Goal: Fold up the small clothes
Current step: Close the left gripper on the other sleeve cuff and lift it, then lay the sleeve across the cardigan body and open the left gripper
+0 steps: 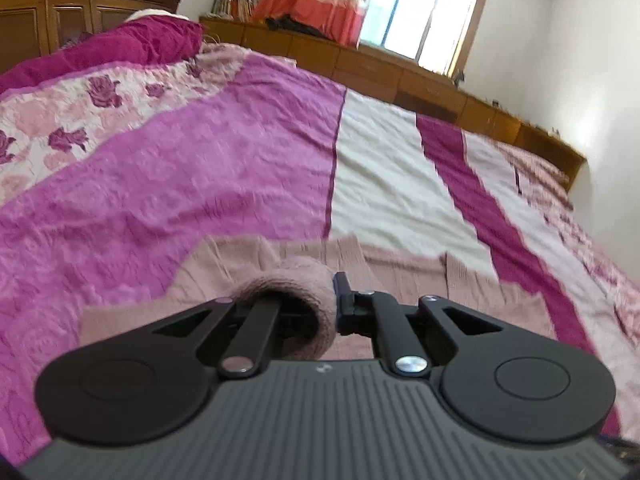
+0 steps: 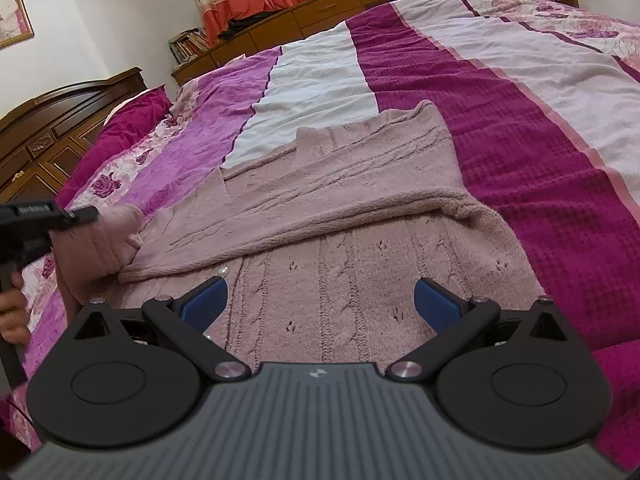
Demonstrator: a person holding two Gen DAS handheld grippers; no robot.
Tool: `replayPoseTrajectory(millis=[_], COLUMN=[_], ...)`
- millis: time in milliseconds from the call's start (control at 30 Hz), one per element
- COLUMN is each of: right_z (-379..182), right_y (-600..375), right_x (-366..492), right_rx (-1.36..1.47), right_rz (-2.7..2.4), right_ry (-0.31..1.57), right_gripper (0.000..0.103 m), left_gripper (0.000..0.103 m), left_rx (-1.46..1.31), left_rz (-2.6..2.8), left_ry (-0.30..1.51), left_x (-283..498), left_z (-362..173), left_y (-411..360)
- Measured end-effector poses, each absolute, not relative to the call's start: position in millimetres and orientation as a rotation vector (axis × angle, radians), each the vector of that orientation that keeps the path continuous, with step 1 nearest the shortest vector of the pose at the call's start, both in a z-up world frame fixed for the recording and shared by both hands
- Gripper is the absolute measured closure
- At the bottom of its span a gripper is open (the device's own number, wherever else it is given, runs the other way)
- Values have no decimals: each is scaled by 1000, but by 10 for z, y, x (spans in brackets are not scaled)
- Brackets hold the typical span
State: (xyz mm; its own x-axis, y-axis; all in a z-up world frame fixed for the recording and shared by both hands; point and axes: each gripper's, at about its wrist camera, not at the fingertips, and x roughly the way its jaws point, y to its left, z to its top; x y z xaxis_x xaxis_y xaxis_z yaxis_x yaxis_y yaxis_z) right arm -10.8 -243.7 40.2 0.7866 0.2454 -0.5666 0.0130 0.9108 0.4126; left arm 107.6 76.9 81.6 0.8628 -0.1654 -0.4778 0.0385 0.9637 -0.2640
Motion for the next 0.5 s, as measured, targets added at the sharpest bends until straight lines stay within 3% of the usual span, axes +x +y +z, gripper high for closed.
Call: replayPoseTrajectory(millis=[333, 367, 433, 500], right_z=[343, 341, 342, 344], right_y=[-2423, -2418, -2403, -2384], right_x=[-91, -90, -93, -88], right_rx=[425, 425, 422, 418], right_rz=[137, 140, 144, 150], right_ry=[673, 674, 675, 677], right_gripper=[0, 0, 0, 0], left_gripper=[92, 89, 73, 67], left_rx=[-234, -230, -227, -232], left_rz=[-126, -130, -125, -120], left_ry=[632, 643, 660, 668], left_x=[936, 912, 852, 782], left_z=[520, 503, 471, 446], left_y=[710, 711, 718, 744])
